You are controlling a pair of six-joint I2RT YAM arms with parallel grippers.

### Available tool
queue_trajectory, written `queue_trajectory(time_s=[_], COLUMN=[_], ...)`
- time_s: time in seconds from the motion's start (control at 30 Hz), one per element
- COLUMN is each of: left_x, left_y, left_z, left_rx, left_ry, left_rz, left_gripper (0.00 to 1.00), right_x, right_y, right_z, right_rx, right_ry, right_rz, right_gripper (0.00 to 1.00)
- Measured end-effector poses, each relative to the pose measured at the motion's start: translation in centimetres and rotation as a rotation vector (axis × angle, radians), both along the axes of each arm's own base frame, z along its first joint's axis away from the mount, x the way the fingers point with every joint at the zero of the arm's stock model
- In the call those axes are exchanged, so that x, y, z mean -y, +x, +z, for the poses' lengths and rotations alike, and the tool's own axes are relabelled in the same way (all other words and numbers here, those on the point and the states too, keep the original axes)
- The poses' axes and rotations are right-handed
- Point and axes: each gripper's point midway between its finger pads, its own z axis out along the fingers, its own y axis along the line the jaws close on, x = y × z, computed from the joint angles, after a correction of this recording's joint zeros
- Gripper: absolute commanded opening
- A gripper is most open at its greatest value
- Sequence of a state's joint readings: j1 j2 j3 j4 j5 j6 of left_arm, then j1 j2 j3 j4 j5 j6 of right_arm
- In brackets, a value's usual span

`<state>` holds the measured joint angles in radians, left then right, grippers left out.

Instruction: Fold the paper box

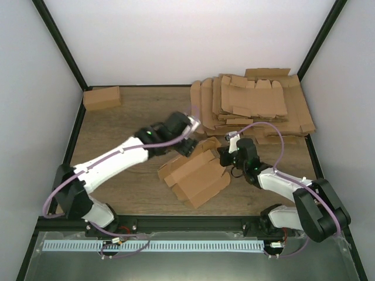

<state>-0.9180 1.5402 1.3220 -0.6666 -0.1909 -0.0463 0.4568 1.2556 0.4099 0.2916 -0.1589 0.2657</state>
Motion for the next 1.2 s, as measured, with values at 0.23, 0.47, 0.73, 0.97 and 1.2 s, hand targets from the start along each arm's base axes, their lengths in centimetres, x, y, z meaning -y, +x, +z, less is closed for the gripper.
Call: queue_trajectory(time_s=[0.23, 0.47, 0.73, 0.97, 1.2], left_x=[-5.2, -3.5, -2.3, -1.4, -0.7], left_y=[4.9, 2.5, -0.4, -0.9, -1.4], left_z=[2.7, -3.5, -6.2, -6.6, -7.0], left_rx=[-0.154, -0.444, -0.566, -0.564, -0.574], left_ry=[-0.303, -0.354, -0.37, -0.376, -0.382], left_rz=[0.147, 0.034, -0.035, -0.064, -0.086], left_gripper=[0.7, 0.64, 0.58, 0.55, 0.58], right_x=[-0.3, -0.4, -0.7, -1.4, -1.6], right_y=[0.0, 0.1, 0.0, -0.7, -0.9], right_z=[0.8, 0.8, 0.4, -0.1, -0.2], right_rx=[0.036, 0.039, 0.026, 0.005, 0.001], right_ry=[0.01, 0.008, 0.009, 0.019, 0.019], right_rz=[0.007, 0.005, 0.0, 0.011, 0.007], right_gripper=[0.01, 0.01, 0.01, 0.01, 0.01])
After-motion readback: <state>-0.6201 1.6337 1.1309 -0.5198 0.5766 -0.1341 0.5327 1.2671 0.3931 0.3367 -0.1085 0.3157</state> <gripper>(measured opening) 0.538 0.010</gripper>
